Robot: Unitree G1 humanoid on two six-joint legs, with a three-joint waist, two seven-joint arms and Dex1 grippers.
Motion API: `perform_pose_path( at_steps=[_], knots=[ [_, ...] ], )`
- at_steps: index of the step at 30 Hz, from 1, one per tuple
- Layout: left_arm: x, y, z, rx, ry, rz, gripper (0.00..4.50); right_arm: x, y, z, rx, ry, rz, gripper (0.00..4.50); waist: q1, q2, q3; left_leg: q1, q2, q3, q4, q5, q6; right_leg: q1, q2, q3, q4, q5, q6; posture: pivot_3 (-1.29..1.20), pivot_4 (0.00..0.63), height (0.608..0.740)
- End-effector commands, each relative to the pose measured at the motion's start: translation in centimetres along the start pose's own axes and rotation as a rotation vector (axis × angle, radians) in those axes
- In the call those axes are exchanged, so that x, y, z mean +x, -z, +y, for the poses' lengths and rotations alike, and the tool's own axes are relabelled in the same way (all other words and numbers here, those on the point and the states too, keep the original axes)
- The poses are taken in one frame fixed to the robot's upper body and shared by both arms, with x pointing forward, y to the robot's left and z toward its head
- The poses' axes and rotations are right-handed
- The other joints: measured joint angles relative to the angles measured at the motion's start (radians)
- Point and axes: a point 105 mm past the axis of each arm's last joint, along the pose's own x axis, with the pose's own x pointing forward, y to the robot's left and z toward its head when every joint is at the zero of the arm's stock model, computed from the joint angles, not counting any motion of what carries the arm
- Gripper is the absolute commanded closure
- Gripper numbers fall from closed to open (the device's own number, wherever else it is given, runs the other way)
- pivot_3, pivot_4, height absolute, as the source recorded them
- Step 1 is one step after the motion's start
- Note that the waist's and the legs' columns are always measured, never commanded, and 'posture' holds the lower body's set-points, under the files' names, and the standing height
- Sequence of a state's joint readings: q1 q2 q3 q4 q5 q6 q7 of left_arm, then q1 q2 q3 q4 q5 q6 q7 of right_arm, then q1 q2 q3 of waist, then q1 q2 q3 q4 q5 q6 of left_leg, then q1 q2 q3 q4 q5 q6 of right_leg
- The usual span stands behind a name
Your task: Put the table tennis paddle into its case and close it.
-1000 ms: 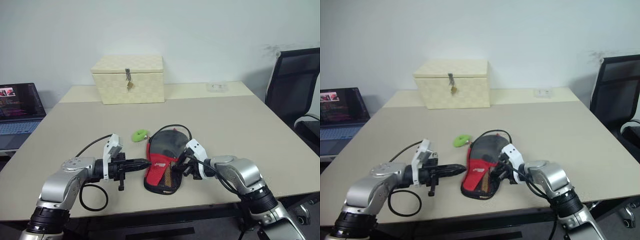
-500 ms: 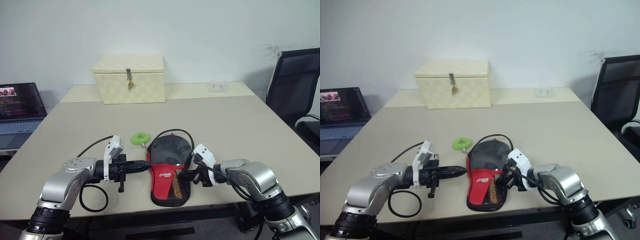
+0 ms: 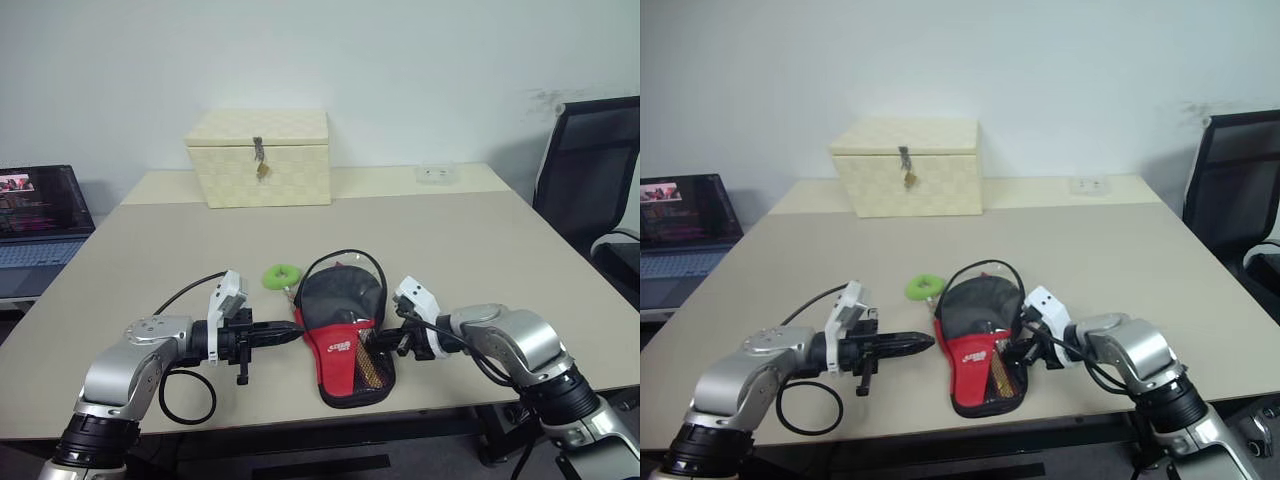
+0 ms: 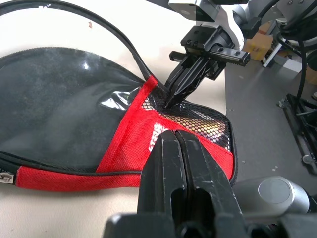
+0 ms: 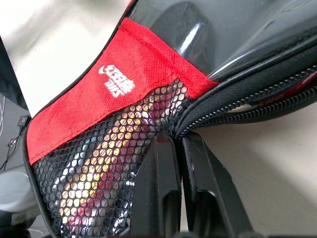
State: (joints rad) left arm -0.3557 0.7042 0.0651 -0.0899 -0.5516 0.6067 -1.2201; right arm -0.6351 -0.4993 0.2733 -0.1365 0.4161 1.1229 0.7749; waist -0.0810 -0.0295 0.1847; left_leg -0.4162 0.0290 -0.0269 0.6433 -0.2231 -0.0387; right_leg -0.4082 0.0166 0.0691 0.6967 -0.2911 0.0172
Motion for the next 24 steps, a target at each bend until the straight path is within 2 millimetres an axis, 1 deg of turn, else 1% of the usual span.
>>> perform_pose_path(
  at_steps=[1, 5, 6, 10, 11, 13, 14, 15, 16, 19, 20, 22, 24],
  knots=[
    [-0.1, -0.8, -0.4, 0.044, 0.005, -0.009, 4.5, -0.5, -0.9, 0.6, -0.009, 0.002, -0.05, 3.38, 0.0, 0.0, 0.0, 0.0, 0.0, 0.0, 0.0, 0.0, 0.0, 0.0, 0.0, 0.0, 0.0, 0.0, 0.0, 0.0, 0.15, 0.74],
    [-0.2, -0.7, -0.1, 0.045, -0.017, -0.013, 4.5, -1.8, -1.1, 0.4, -0.028, 0.044, -0.067, 2.0, 0.001, 0.0, 0.0, 0.0, 0.0, 0.0, 0.0, 0.0, 0.0, 0.0, 0.0, 0.0, 0.0, 0.0, 0.0, 0.0, 0.15, 0.74],
    [-0.2, -0.7, 0.0, 0.042, -0.029, -0.015, 4.5, -2.3, -1.1, 0.6, -0.041, 0.038, -0.071, 1.72, 0.001, 0.0, 0.0, 0.0, 0.0, 0.0, 0.0, 0.0, 0.0, 0.0, 0.0, 0.0, 0.0, 0.0, 0.0, 0.0, 0.15, 0.74],
    [-0.5, -0.7, 0.7, 0.043, -0.078, -0.02, 4.5, -3.8, -0.6, 1.5, -0.101, 0.015, -0.071, 0.26, 0.005, 0.0, 0.0, 0.0, 0.0, 0.0, 0.0, 0.0, 0.0, 0.0, 0.0, 0.0, 0.0, -0.001, 0.001, 0.0, 0.15, 0.74],
    [-0.6, -0.7, 1.1, 0.048, -0.105, -0.024, 4.5, -4.4, -0.9, 2.0, -0.119, -0.007, -0.095, 0.02, 0.006, 0.0, 0.0, 0.0, 0.0, 0.0, 0.0, 0.0, 0.0, 0.0, 0.0, 0.0, 0.0, -0.001, 0.002, 0.0, 0.15, 0.74],
    [-1.0, -0.9, 1.8, 0.059, -0.157, -0.031, 4.5, -5.4, -2.6, 2.9, -0.142, -0.059, -0.198, 0.02, 0.006, 0.0, 0.0, 0.0, 0.0, 0.0, 0.0, 0.0, 0.0, 0.0, 0.0, 0.0, 0.0, -0.001, 0.003, 0.0, 0.15, 0.74],
    [-1.2, -0.9, 2.3, 0.065, -0.195, -0.03, 4.5, -5.4, -3.9, 3.2, -0.147, -0.082, -0.263, 0.02, 0.005, 0.0, 0.0, 0.0, 0.0, 0.0, 0.0, 0.0, 0.0, 0.0, 0.0, 0.0, 0.0, -0.001, 0.003, 0.0, 0.15, 0.74],
    [-1.4, -0.9, 2.7, 0.069, -0.219, -0.028, 4.5, -5.3, -4.7, 3.4, -0.147, -0.097, -0.304, 0.02, 0.002, 0.0, 0.0, 0.001, 0.0, 0.001, 0.0, 0.0, 0.0, 0.0, 0.0, 0.0, 0.0, -0.001, 0.003, 0.0, 0.15, 0.74],
    [-1.6, -0.9, 3.2, 0.07, -0.257, -0.033, 4.5, -4.8, -5.4, 3.3, -0.145, -0.097, -0.332, 0.02, 0.001, 0.0, 0.0, 0.001, 0.0, 0.001, 0.001, 0.0, 0.0, 0.001, 0.0, 0.001, 0.0, -0.001, 0.003, 0.0, 0.15, 0.74],
    [-2.1, -0.8, 4.5, 0.079, -0.351, -0.035, 4.5, -1.9, -7.1, 2.4, -0.146, -0.055, -0.368, 0.02, -0.001, 0.0, 0.0, 0.002, 0.0, 0.0, 0.001, 0.0, 0.0, 0.001, 0.0, 0.0, 0.0, -0.001, 0.003, 0.0, 0.15, 0.74],
    [-2.3, -0.8, 5.0, 0.087, -0.384, -0.033, 4.13, -0.8, -7.4, 1.7, -0.151, -0.015, -0.366, 0.0, -0.001, 0.0, 0.0, 0.002, 0.0, 0.0, 0.001, 0.0, 0.0, 0.001, 0.0, 0.0, 0.0, -0.001, 0.002, 0.0, 0.15, 0.74],
    [-2.6, -0.6, 5.8, 0.107, -0.439, -0.016, 3.62, 1.2, -7.7, 0.5, -0.172, 0.055, -0.346, 0.0, 0.0, 0.0, 0.0, 0.002, 0.0, 0.0, 0.001, 0.0, 0.0, 0.001, 0.0, 0.0, 0.0, 0.0, 0.001, 0.0, 0.15, 0.74],
    [-3.0, -0.5, 6.7, 0.125, -0.495, -0.003, 2.86, 3.0, -7.9, -0.1, -0.179, 0.083, -0.335, 0.0, 0.001, 0.0, 0.0, 0.001, 0.0, 0.0, 0.001, 0.0, 0.0, 0.001, 0.0, 0.0, 0.0, 0.001, -0.001, 0.0, 0.15, 0.74]
  ],
)
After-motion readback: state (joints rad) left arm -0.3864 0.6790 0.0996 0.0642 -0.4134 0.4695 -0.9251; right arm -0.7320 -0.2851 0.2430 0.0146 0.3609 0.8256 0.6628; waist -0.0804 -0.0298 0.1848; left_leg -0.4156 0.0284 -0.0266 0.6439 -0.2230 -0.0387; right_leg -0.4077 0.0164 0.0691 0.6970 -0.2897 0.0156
